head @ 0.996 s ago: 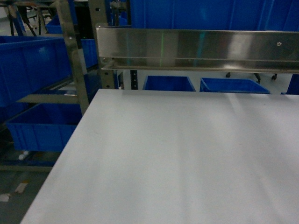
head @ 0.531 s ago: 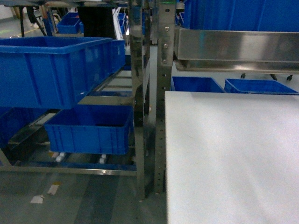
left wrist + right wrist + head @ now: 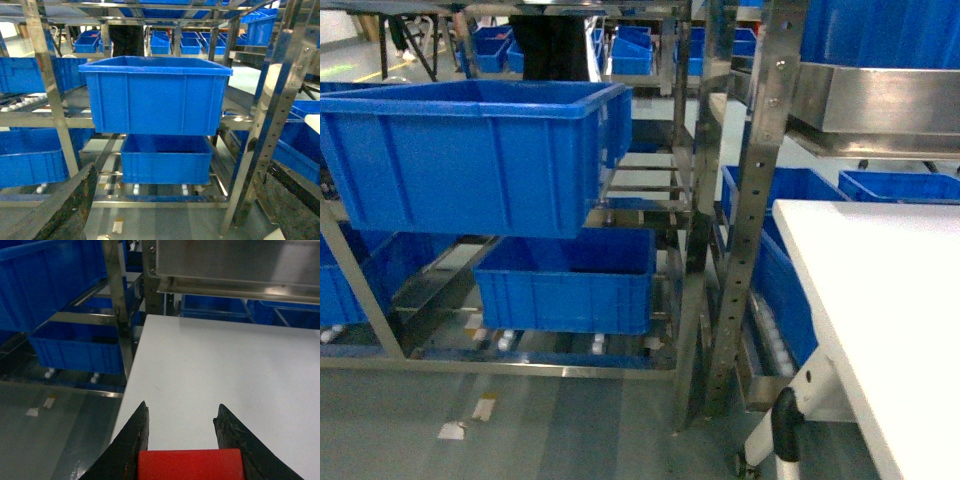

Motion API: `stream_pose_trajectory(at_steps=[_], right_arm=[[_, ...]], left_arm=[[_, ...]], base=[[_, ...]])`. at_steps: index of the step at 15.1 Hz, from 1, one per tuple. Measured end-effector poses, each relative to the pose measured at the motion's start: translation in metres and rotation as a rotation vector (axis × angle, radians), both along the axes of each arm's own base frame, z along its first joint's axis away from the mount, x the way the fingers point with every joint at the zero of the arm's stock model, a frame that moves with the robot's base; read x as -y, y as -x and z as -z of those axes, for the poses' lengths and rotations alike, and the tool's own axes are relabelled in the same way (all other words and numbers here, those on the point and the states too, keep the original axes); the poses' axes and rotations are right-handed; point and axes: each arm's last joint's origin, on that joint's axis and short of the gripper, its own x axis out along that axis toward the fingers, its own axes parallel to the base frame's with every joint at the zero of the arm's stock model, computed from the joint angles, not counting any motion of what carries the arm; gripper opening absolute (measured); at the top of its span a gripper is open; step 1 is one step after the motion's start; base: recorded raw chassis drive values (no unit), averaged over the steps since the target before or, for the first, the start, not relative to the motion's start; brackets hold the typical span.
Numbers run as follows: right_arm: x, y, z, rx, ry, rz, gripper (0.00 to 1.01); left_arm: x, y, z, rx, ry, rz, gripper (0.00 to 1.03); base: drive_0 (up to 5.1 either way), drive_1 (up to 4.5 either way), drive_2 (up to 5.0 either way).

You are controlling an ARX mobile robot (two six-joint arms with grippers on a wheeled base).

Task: Place magnetic block on left shelf second layer

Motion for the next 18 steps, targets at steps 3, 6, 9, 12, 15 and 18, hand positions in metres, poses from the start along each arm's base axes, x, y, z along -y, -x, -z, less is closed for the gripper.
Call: stream_pose_trajectory(at_steps=[3,6,9,12,15,18], right_arm=[[0.0000,0.0000,0.0006,-0.005,0.000,0.000,0.34],[0.0001,0.0000,0.0005,-0.005,0.000,0.001,0.34],[0.0000,0.0001,0.0004,-0.004,0.000,0.000,0.34],[0.0000,0.0000,0.0005,-0.005,0.000,0.000,0.34],[0.0000,0.0000,0.0005,-0.005,0.000,0.000,0.34],[0.0000,0.0001,0.0005,-0.005,0.000,0.000,0.34]], left_arm=[[0.0000,0.0000,-0.0003,0.003,0.000,0.000,0.98],[0.0000,0.0000,-0.0003,0.003,0.000,0.000,0.98],[0.0000,0.0000,-0.0003,0.003,0.000,0.000,0.98],[0.0000,0.0000,-0.0002,0.002,0.000,0.000,0.98],[0.0000,0.0000,-0.0002,0.002,0.000,0.000,0.98],[0.0000,0.0000,-0.0003,0.003,0.000,0.000,0.98]], base=[[-5.1,2.38,2.4],[-5.1,2.38,2.4],[-5.1,2.38,2.4],[-5.0,2.43,2.4],[-5.0,2.45,2.5],[-5.0,2.47,2.5]])
